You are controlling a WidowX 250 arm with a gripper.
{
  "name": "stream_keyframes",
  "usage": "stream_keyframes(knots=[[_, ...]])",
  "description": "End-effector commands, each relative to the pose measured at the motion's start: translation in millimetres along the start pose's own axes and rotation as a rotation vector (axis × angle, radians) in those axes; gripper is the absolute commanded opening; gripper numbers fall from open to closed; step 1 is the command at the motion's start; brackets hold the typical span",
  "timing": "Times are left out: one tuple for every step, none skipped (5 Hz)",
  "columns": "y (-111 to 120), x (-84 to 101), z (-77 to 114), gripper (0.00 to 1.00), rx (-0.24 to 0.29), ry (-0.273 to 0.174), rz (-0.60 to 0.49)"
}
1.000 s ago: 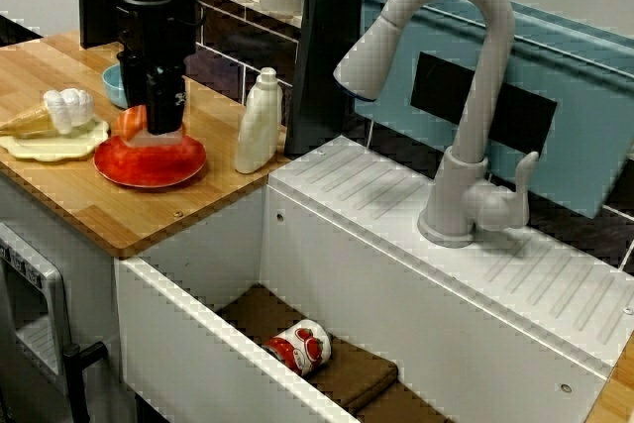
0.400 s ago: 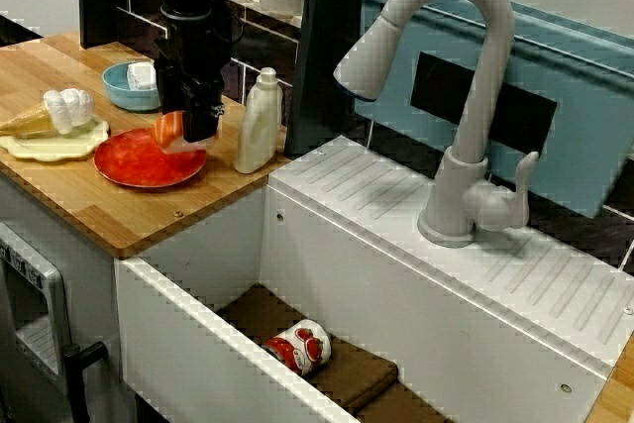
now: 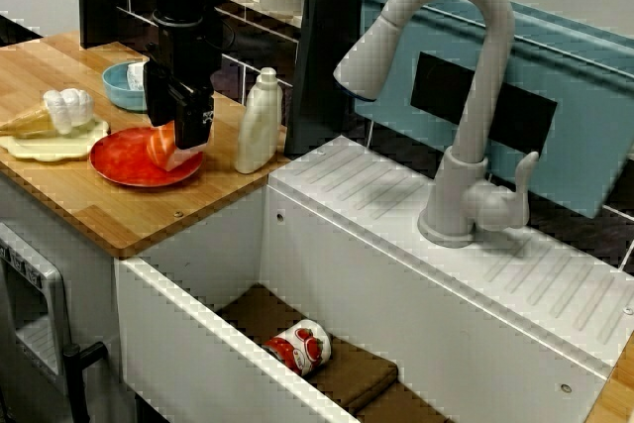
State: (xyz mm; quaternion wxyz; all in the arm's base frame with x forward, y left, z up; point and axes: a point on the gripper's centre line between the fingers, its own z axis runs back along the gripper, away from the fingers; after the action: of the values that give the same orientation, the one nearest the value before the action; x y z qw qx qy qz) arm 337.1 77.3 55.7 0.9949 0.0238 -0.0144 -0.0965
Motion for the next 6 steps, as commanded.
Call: stream_keyframes(knots=[[16, 11.0, 16.9, 1.00, 0.016, -0.022, -0.003], [23, 11.0, 23.4, 1.00, -0.001, -0.022, 0.002], [28, 11.3, 30.6, 1.00, -0.050, -0.010, 0.030], [29, 13.6, 41.1, 1.00, -0.074, 0.003, 0.043], [28, 15.0, 51.9, 1.00, -0.114, -0.002, 0.059], [21, 12.6, 60.6, 1.00, -0.115, -0.027, 0.082]])
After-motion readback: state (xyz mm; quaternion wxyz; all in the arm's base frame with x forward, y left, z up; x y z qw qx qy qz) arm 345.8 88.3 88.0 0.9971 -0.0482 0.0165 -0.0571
